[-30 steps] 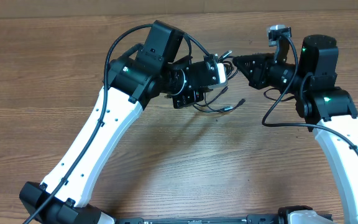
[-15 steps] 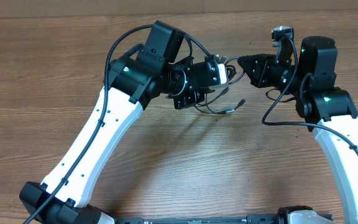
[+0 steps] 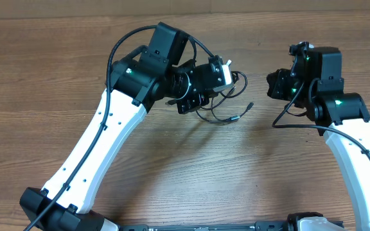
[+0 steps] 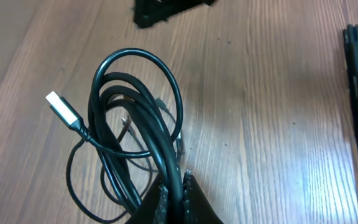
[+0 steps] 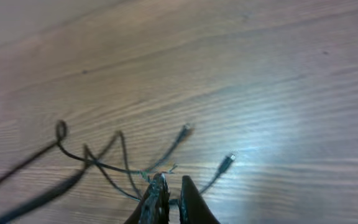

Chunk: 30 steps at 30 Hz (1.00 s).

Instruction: Untangle cables

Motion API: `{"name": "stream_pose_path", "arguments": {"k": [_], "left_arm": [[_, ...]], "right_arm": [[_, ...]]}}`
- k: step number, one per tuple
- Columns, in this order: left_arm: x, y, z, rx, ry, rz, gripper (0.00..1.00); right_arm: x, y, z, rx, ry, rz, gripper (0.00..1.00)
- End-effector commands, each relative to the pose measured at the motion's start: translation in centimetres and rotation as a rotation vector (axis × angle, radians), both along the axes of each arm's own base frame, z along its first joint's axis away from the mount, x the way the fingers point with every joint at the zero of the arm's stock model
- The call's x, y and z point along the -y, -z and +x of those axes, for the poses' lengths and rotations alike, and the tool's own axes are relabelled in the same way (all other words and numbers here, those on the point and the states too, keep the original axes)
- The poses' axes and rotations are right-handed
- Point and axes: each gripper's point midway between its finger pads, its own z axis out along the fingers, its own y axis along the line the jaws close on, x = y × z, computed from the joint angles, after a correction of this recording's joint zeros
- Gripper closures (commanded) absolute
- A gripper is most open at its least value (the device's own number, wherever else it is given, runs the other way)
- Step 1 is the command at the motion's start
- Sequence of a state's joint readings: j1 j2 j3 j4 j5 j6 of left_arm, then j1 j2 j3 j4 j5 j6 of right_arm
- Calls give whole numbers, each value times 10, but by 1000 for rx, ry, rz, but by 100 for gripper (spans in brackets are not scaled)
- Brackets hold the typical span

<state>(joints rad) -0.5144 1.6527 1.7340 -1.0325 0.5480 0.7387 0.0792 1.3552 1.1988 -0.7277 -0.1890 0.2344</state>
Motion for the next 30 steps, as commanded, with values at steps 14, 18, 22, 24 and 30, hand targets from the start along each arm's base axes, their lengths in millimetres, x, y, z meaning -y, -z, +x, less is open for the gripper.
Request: {"name": "stream_pose_path", "arguments": {"k": [14, 18, 22, 24, 30], "left_arm": [[-20, -15, 44, -178, -461, -118, 96], [-23, -17, 47, -226, -507, -150, 96], [-13, -25, 42, -261, -469, -204, 96], [-7, -30, 39, -276, -431, -237, 96], [4, -39, 32, -311, -385, -285, 96]], "right_arm": [[-75, -54, -11, -6, -208, 501, 20], [-78, -60, -9, 7, -217, 528, 19], [-78, -60, -7, 13, -216, 525, 20], [-75, -56, -4, 10, -197, 511, 20], [-76, -37, 4, -39, -182, 510, 20]]}}
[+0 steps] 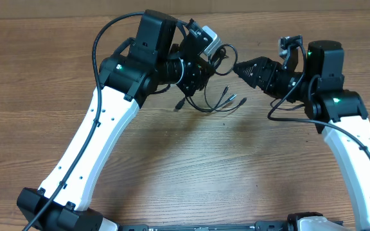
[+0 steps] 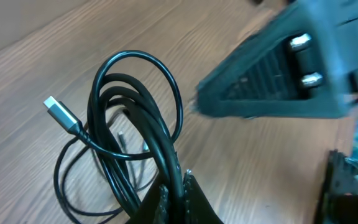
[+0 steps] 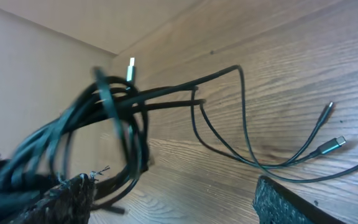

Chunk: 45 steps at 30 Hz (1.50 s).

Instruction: Untangle cables

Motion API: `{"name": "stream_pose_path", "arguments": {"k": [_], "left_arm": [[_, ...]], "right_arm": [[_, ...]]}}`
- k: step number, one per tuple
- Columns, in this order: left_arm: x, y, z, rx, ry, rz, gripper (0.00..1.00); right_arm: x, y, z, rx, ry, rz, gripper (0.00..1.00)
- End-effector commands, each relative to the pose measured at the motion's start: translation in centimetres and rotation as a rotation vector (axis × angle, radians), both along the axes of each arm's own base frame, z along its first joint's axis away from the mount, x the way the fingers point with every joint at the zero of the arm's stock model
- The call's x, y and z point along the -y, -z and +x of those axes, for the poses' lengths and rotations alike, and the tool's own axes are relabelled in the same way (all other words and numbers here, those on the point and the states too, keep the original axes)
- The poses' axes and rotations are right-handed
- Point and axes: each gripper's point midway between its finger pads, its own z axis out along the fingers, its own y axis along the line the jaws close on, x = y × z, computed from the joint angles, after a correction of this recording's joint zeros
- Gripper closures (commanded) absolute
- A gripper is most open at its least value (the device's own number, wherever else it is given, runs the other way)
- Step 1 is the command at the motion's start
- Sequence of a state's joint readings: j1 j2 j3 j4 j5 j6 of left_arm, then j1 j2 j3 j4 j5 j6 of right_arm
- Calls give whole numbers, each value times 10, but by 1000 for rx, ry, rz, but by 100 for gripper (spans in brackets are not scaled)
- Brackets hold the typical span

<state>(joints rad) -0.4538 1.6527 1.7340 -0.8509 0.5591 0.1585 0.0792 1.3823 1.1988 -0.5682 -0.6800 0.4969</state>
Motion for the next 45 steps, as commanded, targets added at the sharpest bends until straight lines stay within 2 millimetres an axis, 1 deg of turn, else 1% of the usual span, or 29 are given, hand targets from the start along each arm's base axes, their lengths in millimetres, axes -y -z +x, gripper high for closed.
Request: {"name": "stream_pose_path", "arguments": {"k": [1, 5, 6, 9, 13, 15, 19, 21, 23, 24, 30, 33, 36, 40, 43, 45], "left_arm": [[9, -12, -11, -28, 38, -64, 96], [16, -12, -17, -28, 58, -64, 96], [18, -12, -19, -29, 66, -65, 96], [24, -15, -27, -44, 105, -94, 96], [31, -23, -41, -80, 183, -156, 96], [33, -26, -46, -92, 208, -175, 96], [32, -24, -51, -113, 225, -174, 96], [30, -19, -55, -108, 245, -154, 96], [28, -15, -59, -96, 271, -133, 96], [27, -13, -61, -93, 282, -123, 96], [19, 0, -76, -114, 335, -69, 96], [14, 7, -87, -146, 359, -40, 96], [6, 17, -99, -190, 380, 5, 96], [-4, 25, -117, -220, 441, 47, 96], [-7, 27, -121, -231, 450, 64, 96], [-9, 30, -120, -228, 442, 82, 96]], "right_arm": [[-1, 7, 9, -20, 1, 1, 19], [-3, 21, 15, -45, 5, -17, 20], [0, 30, 20, -61, 26, -40, 19], [10, 46, 28, -90, 77, -91, 20], [32, 75, 37, -145, 182, -205, 18], [44, 89, 38, -173, 225, -273, 17], [75, 111, 34, -228, 321, -434, 14], [90, 118, 28, -258, 370, -510, 11], [104, 122, 23, -283, 412, -574, 10], [108, 123, 22, -290, 421, -587, 9], [122, 125, 20, -312, 454, -590, 5], [127, 124, 20, -314, 465, -585, 3], [131, 124, 21, -316, 475, -584, 2], [140, 123, 23, -315, 500, -578, 2], [143, 124, 22, -324, 503, -568, 1], [137, 125, 20, -334, 477, -536, 1]]}}
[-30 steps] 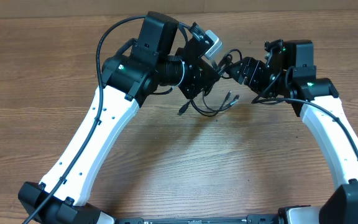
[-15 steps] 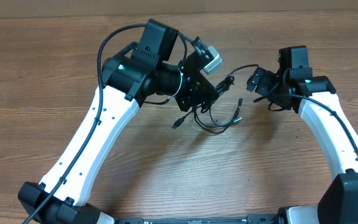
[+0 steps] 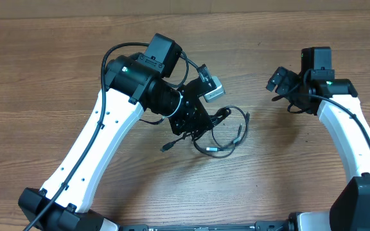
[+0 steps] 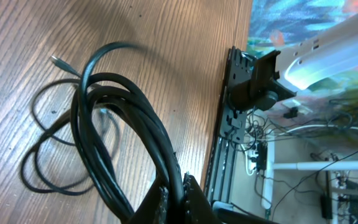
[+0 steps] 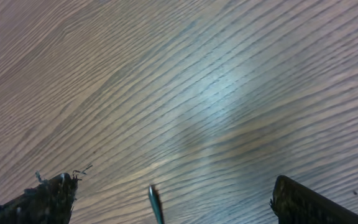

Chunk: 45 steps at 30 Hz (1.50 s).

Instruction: Untangle cables

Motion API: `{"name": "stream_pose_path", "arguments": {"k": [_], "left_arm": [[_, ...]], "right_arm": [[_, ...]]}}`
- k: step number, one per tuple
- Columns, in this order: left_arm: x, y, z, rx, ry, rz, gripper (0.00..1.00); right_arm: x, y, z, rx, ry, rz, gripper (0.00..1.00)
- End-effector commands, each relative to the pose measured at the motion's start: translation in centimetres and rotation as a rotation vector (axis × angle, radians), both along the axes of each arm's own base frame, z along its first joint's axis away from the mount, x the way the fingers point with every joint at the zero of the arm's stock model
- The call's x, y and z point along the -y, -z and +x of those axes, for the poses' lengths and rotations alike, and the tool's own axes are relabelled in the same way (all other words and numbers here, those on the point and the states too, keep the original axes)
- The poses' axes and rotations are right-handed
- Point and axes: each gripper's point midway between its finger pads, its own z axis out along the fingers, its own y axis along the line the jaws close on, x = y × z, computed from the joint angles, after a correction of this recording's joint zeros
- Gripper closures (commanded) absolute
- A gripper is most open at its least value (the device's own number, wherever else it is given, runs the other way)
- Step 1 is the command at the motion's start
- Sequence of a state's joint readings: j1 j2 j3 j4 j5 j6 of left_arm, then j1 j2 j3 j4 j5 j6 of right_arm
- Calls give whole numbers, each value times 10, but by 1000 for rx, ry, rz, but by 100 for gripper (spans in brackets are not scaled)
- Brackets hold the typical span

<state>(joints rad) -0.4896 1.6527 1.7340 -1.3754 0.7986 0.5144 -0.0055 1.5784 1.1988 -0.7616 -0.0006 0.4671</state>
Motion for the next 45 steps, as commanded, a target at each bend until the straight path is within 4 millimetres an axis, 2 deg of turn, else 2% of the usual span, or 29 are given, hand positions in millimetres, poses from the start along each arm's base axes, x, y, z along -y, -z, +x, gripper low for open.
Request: {"name": "stream_pose_path", "arguments": {"k": [1, 4, 7, 11, 15, 20, 24, 30, 35, 41, 45], "left_arm": [[-1, -4, -1, 62, 46, -14, 96], [1, -5, 3, 69, 31, -20, 96], [2, -5, 13, 64, -30, -14, 96], [-5, 0, 37, 42, -196, 51, 96], [-19, 2, 61, 14, -360, 87, 96], [-36, 0, 82, -4, -477, 79, 96], [-44, 0, 88, -5, -501, 76, 96], [-43, 0, 89, 43, -459, 78, 96], [-39, -8, 101, 27, -532, 34, 96], [-31, -24, 120, -60, -688, -55, 96], [-27, -27, 116, -94, -676, -77, 96]], "right_arm": [[-7, -5, 2, 8, -22, 48, 1], [-20, -4, -4, -17, -60, 120, 0], [-45, -7, -10, -23, -194, 217, 0], [-85, -24, -17, 28, -404, 394, 0], [-115, -48, -22, 104, -564, 559, 0], [-135, -75, -22, 197, -666, 695, 0], [-147, -91, -24, 246, -736, 767, 0], [-157, -95, -27, 251, -771, 780, 0], [-181, -101, -41, 229, -836, 836, 1], [-213, -106, -52, 224, -921, 851, 20], [-221, -106, -45, 252, -923, 809, 31]]}}
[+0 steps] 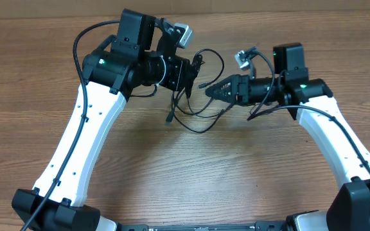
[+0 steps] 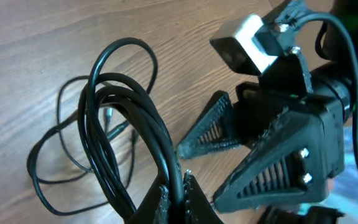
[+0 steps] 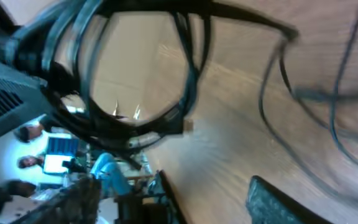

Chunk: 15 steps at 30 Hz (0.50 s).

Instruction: Untangle cables

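A bundle of black cables hangs in loops from my left gripper, which is shut on its thick strands. Overhead, the left gripper holds the bundle above the far middle of the table, and thin strands trail down to the wood. My right gripper is open and points left, its tips just right of the bundle. In the right wrist view the coiled loop sits ahead of the open right gripper, with nothing between its fingers. The right gripper's fingers fill the left wrist view beside the bundle.
The wooden table spreads toward the front. Both white arms lean in from the front corners. A thin plug end dangles low under the left gripper.
The left gripper has moved from the table's middle toward the far edge with the bundle. The right gripper, open at the far right, now sits close against the bundle, still open.
At first the left gripper held the bundle and the right gripper was shut, apart at the right. Then the right gripper was open close to the bundle. It was later back at the right while the bundle hung lower. Now both meet at the far middle.
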Motion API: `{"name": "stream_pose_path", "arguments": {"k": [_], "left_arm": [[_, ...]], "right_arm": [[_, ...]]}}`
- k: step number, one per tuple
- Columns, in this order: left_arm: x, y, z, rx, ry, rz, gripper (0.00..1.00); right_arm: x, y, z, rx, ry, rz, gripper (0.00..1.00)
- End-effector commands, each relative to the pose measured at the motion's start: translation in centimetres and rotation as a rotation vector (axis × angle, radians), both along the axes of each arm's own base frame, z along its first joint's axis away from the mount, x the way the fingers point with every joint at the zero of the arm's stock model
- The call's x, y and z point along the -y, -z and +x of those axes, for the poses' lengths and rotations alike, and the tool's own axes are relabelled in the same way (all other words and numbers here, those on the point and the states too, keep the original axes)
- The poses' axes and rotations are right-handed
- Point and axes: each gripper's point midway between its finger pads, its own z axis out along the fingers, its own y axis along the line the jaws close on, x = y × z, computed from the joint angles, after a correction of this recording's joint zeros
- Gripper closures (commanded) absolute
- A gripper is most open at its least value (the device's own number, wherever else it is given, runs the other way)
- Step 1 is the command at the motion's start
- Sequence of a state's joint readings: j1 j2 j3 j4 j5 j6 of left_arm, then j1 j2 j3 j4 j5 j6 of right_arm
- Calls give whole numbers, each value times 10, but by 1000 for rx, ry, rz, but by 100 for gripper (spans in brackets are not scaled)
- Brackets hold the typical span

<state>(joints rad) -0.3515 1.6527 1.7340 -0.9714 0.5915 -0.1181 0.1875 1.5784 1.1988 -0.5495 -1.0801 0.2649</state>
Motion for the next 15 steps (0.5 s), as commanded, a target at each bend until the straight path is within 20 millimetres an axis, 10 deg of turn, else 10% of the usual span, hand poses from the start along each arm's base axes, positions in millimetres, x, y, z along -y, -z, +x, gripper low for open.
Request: {"name": "stream_pose_path", "arguments": {"k": [1, 15], "left_arm": [[5, -9, -7, -52, -14, -59, 96], [33, -29, -27, -55, 133, -187, 96]], "right_arm": [[-2, -4, 9, 13, 37, -20, 32], [0, -5, 27, 83, 98, -55, 42]]}}
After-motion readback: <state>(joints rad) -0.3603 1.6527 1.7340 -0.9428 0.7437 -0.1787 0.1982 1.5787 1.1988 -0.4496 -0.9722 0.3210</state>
